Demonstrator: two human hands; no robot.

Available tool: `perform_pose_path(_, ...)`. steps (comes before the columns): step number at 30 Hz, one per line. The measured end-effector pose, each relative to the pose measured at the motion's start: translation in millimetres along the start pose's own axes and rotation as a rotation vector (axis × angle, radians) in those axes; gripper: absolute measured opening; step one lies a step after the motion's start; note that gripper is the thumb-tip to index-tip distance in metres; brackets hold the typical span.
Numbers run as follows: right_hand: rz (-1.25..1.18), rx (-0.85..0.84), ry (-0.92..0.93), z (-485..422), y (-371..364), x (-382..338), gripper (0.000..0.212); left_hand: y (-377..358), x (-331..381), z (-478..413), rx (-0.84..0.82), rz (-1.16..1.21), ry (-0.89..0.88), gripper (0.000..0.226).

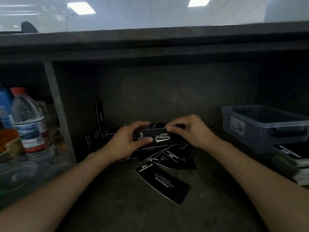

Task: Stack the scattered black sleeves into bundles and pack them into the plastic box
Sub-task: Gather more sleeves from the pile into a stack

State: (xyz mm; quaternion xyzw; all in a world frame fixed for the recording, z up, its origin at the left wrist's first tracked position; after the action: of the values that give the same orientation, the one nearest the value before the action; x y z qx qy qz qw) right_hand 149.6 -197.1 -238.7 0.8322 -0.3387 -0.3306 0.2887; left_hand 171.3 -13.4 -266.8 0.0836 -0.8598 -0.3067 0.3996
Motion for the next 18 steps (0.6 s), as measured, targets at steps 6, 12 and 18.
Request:
perform_pose_path(6,-0.041,-0.272,-0.162,15.0,-43.9,17.1,0.051,34.6,-15.1,-2.2,0.238,0.027,0.092,0.013)
perform_pose_path(12,0.084,-0.416,-0.262,16.4,-45.5,33.2,0.054,30.8,-41.3,0.1,0.205,0.175,0.148,0.038)
perform_pose_path(18,-0.088,-0.465,-0.336,23.5,-39.6,36.6,0.038,15.1,-27.9,0.5,0.100,0.253,0.145,0.040)
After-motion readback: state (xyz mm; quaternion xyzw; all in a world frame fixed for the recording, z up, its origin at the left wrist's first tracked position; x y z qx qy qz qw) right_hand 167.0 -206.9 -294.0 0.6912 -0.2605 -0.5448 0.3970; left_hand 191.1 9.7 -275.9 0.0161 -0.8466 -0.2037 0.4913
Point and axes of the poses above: each hand's wrist, its own z-axis away from the middle knuckle, its own y-axis out of the back of the hand, x = y × z, the point moved 10 cm from there along -z, towards the middle knuckle, and after that the axes turned 8 degrees about z, right-handed, at the moved point
